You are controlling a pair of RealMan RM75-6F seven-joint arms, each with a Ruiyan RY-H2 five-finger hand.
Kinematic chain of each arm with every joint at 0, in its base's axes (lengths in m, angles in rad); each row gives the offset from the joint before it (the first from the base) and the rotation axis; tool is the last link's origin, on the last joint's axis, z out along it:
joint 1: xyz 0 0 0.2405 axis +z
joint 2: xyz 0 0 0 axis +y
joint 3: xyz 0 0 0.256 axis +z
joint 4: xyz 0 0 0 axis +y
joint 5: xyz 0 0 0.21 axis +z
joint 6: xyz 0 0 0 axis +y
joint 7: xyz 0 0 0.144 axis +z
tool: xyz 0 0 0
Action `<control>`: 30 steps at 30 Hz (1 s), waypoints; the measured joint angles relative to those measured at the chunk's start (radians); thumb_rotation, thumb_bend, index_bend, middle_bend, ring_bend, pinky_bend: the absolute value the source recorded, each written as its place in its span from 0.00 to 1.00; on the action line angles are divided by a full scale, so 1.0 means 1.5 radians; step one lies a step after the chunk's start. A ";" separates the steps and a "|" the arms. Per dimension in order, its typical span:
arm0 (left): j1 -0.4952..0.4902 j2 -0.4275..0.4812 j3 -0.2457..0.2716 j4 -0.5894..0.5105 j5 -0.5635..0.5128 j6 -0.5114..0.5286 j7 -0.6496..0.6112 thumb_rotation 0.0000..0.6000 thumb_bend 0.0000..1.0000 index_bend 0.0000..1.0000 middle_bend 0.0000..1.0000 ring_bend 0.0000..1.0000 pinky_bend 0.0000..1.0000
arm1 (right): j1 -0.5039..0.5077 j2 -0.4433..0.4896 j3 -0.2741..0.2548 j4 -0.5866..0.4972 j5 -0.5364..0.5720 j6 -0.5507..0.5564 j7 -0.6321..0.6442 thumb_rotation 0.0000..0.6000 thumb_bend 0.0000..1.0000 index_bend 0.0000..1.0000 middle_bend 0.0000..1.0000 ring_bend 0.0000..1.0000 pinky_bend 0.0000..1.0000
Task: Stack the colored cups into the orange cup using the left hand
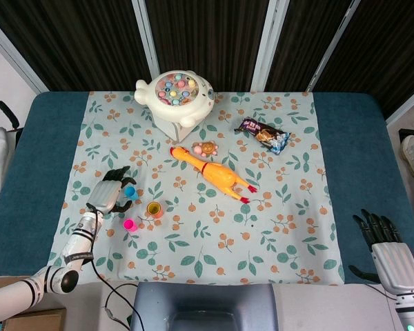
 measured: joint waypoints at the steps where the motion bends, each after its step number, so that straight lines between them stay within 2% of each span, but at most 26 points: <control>1: 0.000 -0.002 0.000 0.001 -0.001 0.000 0.001 1.00 0.36 0.34 0.00 0.00 0.06 | 0.000 0.000 0.000 0.000 0.000 0.000 0.000 1.00 0.21 0.00 0.00 0.00 0.00; 22: -0.005 -0.013 -0.008 0.018 -0.006 0.010 0.008 1.00 0.37 0.50 0.03 0.00 0.06 | 0.000 0.000 0.000 0.000 0.001 0.001 0.000 1.00 0.21 0.00 0.00 0.00 0.00; 27: 0.001 0.003 -0.011 -0.007 0.003 0.024 -0.002 1.00 0.36 0.51 0.03 0.00 0.06 | 0.001 0.000 0.000 0.000 0.001 -0.002 0.000 1.00 0.21 0.00 0.00 0.00 0.00; 30: 0.008 0.026 -0.012 -0.047 0.016 0.037 -0.014 1.00 0.36 0.51 0.03 0.00 0.06 | 0.002 -0.001 0.000 0.000 0.002 -0.004 -0.002 1.00 0.21 0.00 0.00 0.00 0.00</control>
